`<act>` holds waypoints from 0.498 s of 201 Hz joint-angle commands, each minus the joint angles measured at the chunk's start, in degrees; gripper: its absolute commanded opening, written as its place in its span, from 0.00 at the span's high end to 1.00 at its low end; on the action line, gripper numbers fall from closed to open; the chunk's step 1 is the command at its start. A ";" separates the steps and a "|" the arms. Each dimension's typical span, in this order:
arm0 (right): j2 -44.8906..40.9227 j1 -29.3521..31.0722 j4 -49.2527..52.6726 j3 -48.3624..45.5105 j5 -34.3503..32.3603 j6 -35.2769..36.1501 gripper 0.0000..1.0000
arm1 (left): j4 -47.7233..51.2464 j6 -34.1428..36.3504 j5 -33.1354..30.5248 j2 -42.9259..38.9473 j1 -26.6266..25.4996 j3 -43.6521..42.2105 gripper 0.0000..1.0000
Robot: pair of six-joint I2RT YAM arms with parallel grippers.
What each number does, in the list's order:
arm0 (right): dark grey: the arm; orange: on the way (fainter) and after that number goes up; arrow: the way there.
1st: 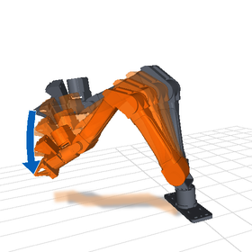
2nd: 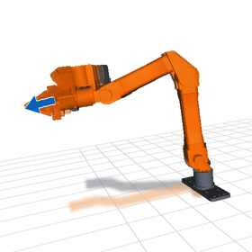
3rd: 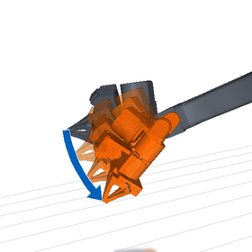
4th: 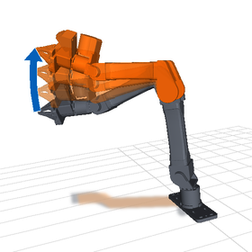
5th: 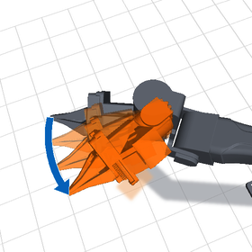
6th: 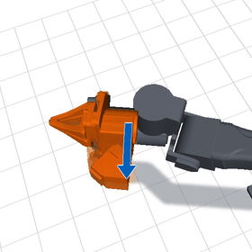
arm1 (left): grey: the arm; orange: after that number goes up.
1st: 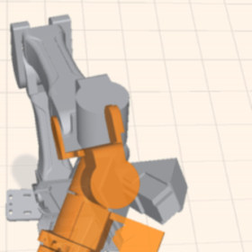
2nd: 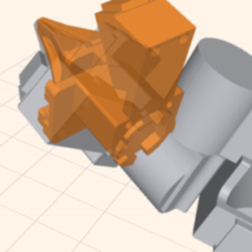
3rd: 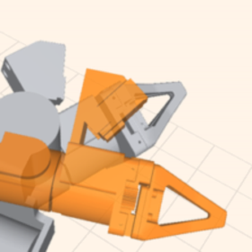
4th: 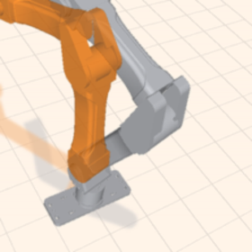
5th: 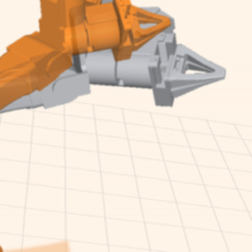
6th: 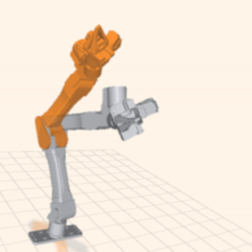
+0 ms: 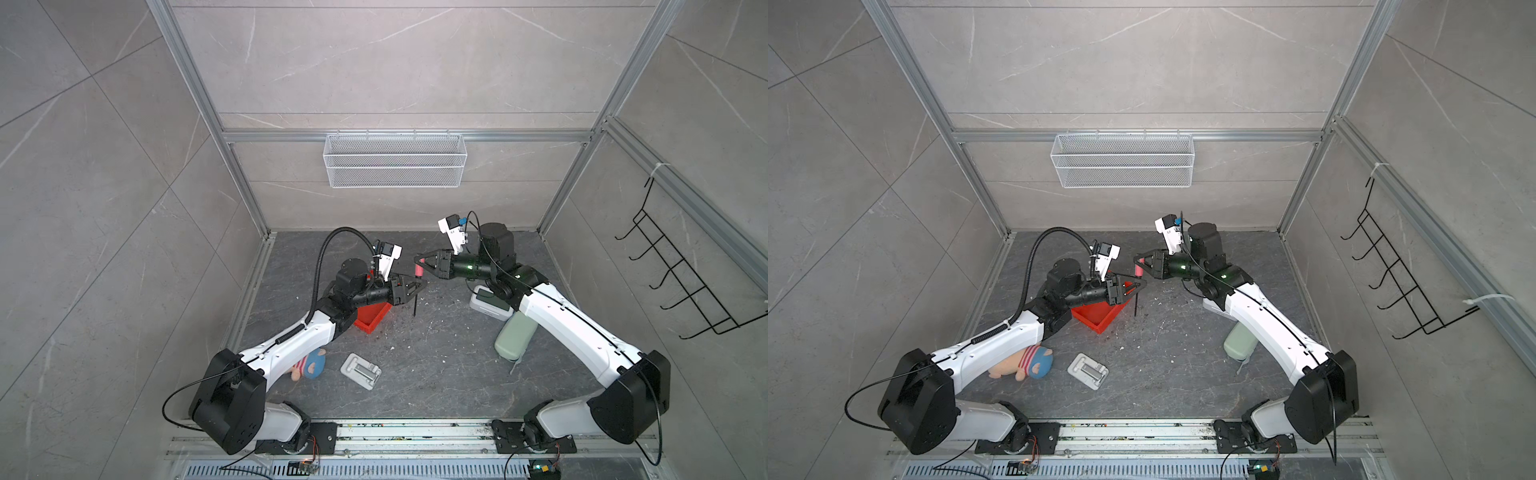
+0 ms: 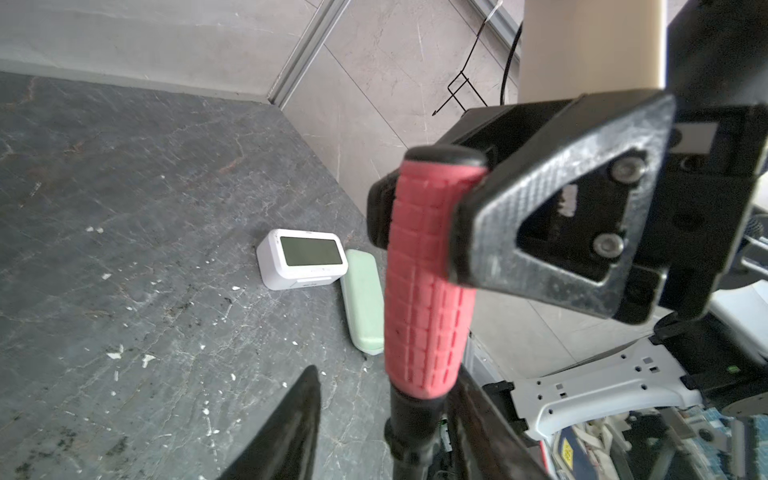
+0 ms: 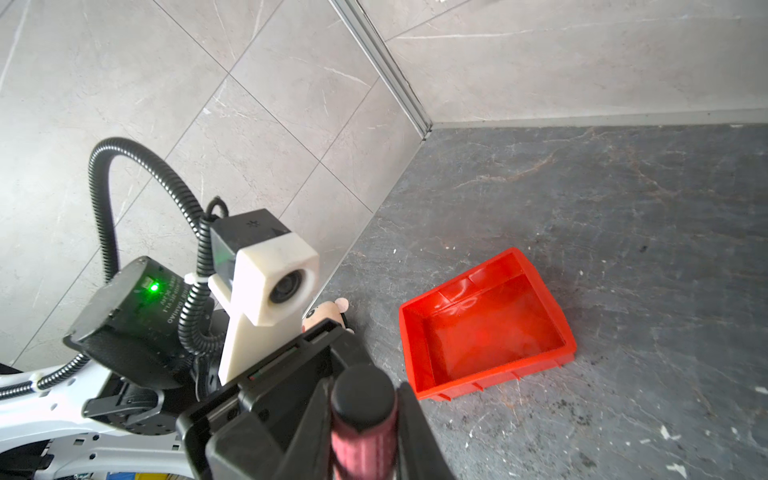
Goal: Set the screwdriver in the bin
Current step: 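Carry the screwdriver toward the left gripper while the left gripper rises to meet it, then grasp the screwdriver handle with the left gripper and open the right gripper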
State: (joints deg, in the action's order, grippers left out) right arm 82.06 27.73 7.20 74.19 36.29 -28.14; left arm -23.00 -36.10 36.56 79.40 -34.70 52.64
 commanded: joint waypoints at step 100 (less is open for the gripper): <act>-1.68 -0.04 -0.32 -0.49 -0.05 0.28 0.93 | -2.81 1.34 0.90 -2.40 -0.02 0.72 1.00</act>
State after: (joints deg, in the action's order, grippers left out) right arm 82.00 27.68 7.01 74.13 36.05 -28.40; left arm -24.82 -36.03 37.82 79.29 -35.00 52.64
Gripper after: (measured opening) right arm 0.213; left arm 0.141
